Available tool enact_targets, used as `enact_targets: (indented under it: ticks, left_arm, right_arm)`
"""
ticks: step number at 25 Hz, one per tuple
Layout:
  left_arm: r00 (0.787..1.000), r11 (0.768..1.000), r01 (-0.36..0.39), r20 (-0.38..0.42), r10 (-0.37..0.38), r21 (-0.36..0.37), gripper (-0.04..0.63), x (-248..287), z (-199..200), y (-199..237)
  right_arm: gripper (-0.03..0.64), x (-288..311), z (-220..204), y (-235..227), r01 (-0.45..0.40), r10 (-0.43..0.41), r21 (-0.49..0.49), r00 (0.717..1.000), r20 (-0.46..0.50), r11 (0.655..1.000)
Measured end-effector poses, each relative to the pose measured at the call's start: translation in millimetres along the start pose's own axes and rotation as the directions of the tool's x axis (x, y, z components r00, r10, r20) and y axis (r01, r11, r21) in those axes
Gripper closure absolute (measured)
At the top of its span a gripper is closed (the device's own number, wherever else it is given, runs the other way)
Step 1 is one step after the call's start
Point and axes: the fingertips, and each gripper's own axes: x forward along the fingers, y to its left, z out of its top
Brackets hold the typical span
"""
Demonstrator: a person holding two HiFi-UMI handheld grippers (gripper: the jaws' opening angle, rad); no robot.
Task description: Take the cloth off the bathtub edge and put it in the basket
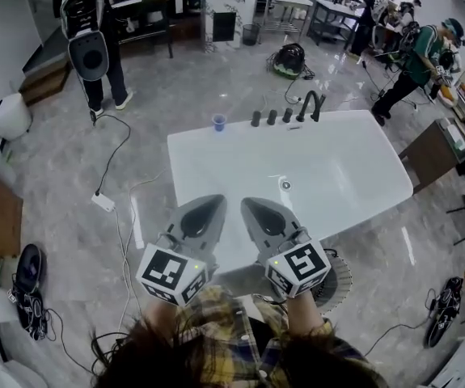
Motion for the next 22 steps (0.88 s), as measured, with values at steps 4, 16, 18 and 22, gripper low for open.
enact_targets:
  ticks: [4, 16, 18, 22]
  left_arm:
    - [1.0, 1.0, -0.004, 0.014, 0.004, 0.005, 0.578, -2, 4, 2]
    - [1.0, 1.0, -0.006, 0.017, 0.006, -0.002, 0.578, -13, 2, 4]
    - [1.0, 1.0, -0.005, 0.019, 0.005, 0.001, 0.578, -17, 2, 3]
    - [1.0, 1.0, -0.001, 0.026, 0.001, 0.006, 0.578, -27, 1, 3]
  right_arm:
    - [0.601, 9, 3, 2, -0.013, 0.013, -0.004, 1.0, 0.0, 1.0]
    - [0.601, 15, 13, 20, -0.052, 0.052, -0.004, 0.999, 0.004, 0.999]
    - [0.601, 15, 13, 25, -0.051, 0.051, -0.009, 0.999, 0.005, 0.999]
    - [0.601, 12, 12, 33, -0.042, 0.042, -0.013, 0.999, 0.009, 0.999]
